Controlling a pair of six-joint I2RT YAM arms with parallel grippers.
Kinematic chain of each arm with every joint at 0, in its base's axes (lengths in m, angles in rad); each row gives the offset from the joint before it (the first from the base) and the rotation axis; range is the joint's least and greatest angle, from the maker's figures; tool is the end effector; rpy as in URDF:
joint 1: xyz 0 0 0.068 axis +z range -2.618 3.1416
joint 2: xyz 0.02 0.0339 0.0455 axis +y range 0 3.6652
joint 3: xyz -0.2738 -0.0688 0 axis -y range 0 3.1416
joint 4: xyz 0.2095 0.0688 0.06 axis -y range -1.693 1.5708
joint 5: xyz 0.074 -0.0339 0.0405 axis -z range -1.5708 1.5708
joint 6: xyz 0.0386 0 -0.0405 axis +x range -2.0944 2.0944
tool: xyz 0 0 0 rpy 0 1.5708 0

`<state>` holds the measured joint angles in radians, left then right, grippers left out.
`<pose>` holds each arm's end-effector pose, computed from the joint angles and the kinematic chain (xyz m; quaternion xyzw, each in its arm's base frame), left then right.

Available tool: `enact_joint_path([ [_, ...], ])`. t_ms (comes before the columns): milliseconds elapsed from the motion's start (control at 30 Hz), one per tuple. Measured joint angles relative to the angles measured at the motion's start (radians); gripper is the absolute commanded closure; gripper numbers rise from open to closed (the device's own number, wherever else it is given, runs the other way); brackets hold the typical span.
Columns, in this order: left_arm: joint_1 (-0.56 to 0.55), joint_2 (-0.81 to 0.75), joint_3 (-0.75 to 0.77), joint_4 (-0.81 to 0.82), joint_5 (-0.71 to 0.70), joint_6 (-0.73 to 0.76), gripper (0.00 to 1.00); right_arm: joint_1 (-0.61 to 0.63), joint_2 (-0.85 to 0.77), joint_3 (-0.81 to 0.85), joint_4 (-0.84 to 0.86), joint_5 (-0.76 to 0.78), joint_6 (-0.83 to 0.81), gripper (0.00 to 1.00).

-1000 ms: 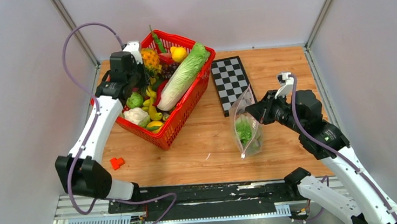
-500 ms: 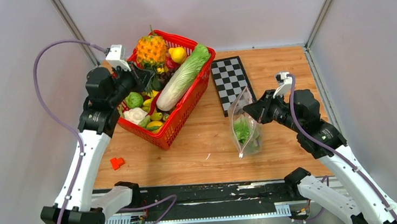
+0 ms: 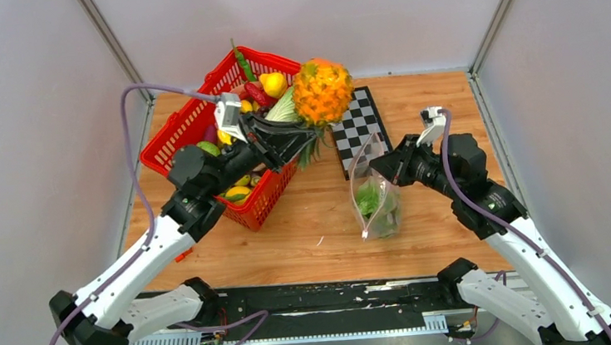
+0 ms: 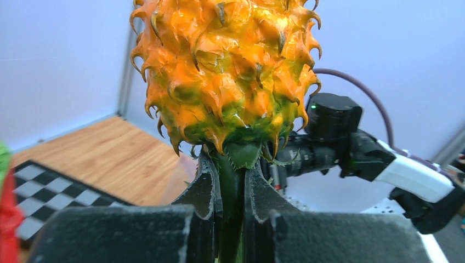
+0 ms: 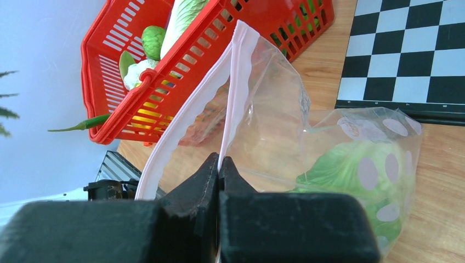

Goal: Place the food in the zip-top bag and seal the zipper
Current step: Pick up the fake fruit from the bin, then place the fake fruit in the zipper food storage bag.

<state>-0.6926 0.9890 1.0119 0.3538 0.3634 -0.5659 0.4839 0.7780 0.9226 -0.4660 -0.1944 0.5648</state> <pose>0.1297 -0.1255 0.4475 0.1841 0.5424 -0.5608 0.5978 0.1114 0.0670 0.3599 -0.0241 0.8089 0.3596 0.4645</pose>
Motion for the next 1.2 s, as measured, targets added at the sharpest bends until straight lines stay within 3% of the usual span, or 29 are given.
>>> enact_joint_path([
  [500, -0.309, 0.235, -0.158, 0.561, -0.142, -0.053, 1.0, 0.0, 0.004, -0.01, 0.049, -0.019, 0.08, 1.0],
  [767, -0.343, 0.343, -0.229, 0.828, -0.156, -0.077, 1.0, 0.0, 0.003, -0.026, 0.076, -0.025, 0.137, 1.0],
  [1200, -0.37, 0.417, -0.28, 0.952, -0.163, -0.074, 1.0, 0.0, -0.007, -0.026, 0.084, -0.048, 0.182, 1.0],
])
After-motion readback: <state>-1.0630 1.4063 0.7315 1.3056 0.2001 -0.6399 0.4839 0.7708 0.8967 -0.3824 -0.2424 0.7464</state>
